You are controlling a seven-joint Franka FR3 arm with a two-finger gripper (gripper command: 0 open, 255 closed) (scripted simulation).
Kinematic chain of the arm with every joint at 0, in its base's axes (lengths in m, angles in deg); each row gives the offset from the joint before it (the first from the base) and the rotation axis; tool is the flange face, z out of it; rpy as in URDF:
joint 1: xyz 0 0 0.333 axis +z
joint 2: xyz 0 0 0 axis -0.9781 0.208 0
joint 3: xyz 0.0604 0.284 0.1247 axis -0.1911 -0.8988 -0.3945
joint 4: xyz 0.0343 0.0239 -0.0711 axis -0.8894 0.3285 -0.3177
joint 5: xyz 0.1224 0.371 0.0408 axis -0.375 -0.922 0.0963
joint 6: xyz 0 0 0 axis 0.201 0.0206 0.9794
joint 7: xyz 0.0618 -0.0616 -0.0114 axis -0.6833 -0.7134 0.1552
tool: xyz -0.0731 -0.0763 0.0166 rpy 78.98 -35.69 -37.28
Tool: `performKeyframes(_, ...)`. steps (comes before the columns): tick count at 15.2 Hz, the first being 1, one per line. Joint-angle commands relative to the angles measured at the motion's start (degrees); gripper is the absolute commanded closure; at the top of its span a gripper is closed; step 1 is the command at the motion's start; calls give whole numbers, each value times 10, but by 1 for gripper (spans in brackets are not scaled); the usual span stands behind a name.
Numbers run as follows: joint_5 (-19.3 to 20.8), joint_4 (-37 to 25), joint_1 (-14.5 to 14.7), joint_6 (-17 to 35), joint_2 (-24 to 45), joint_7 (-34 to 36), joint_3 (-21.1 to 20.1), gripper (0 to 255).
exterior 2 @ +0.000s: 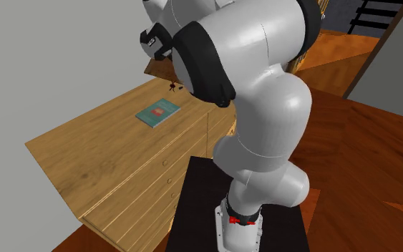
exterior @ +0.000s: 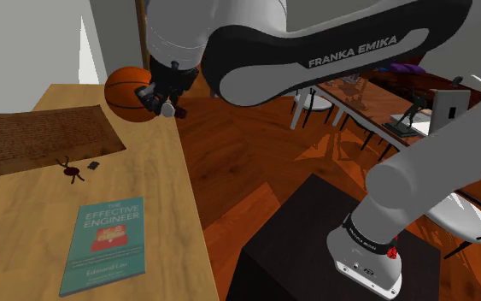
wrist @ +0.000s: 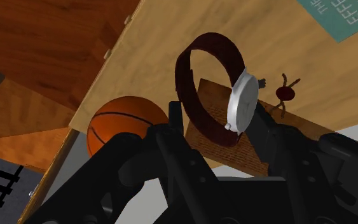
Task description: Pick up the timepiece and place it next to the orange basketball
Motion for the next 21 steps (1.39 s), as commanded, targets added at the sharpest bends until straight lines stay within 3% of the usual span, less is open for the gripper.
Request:
performKeyframes(1, 34, -20, -31, 4, 36, 1, -14, 255)
performKeyframes(4, 113, -62, -77, -5, 113, 22, -49, 255)
performKeyframes(6, 181, -95, -88, -24, 178, 43, -61, 255)
performKeyframes(9, 261, -150, -60, -53, 264, 56, -38, 255)
performKeyframes(12, 310, -209, -24, -75, 330, 47, -2, 255)
performKeyframes(18, 372, -353, 43, -116, 450, -1, 58, 255)
performKeyframes(21, 381, -336, 41, -100, 453, 11, 63, 255)
